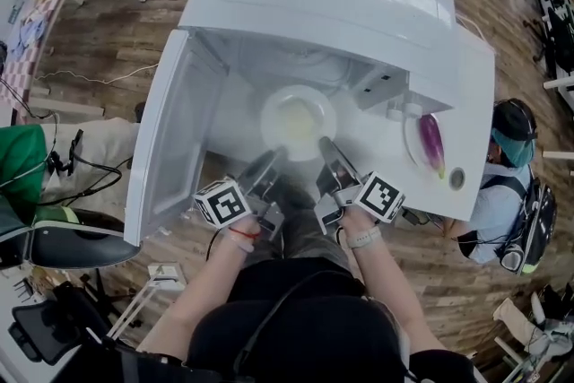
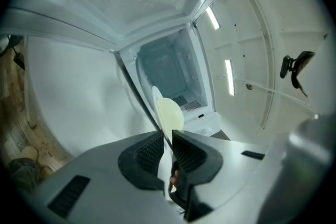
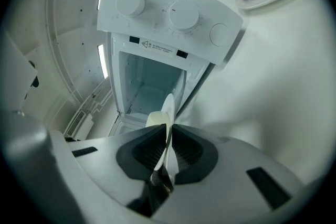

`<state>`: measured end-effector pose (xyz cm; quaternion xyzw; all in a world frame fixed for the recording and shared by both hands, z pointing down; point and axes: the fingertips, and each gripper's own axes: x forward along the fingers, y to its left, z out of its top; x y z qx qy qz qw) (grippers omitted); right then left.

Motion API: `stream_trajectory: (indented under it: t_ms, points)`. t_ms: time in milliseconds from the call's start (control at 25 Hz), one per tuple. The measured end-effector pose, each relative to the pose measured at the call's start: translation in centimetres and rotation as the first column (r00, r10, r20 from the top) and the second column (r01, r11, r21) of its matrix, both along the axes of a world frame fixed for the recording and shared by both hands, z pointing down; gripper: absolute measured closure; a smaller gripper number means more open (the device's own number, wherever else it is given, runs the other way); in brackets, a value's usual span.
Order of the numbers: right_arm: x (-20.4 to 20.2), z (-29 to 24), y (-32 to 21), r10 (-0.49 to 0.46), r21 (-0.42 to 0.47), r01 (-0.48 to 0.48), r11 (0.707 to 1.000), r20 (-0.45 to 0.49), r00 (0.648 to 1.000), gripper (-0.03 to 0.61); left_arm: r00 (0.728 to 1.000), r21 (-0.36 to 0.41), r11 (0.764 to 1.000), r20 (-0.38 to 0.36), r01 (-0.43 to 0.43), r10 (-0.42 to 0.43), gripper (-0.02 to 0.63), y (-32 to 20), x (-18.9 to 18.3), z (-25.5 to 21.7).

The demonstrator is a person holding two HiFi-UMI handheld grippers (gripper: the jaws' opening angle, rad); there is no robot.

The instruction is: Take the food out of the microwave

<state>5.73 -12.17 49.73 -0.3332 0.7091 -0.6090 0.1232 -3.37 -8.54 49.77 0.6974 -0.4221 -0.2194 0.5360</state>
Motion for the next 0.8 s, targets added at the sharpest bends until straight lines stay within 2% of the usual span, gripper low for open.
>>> stream_trajectory:
  t_ms: [240, 560, 800]
  points:
    - [0.1, 0.2, 2.1, 0.004, -0.006, -0.004, 1.000, -0.006, 1.000, 0.529, 1.000, 0.000, 1.000, 0.005, -0.005, 0.005, 0.558, 2.0, 0.1, 0.0]
    - [1.1, 0.1, 4.1, 0.064, 0.003, -0.064, 0.998, -0.013, 0.998, 0.529, 0.996, 0.010, 0.997, 0.031, -0.082, 0.082, 0.558, 3.3, 0.8, 0.0]
    - [1.9, 0.9, 6.2, 0.110, -0.003, -0.110, 0.994, -0.013, 0.994, 0.529, 0.991, 0.003, 0.991, 0.019, -0.133, 0.133, 0.558, 5.1, 1.7, 0.8]
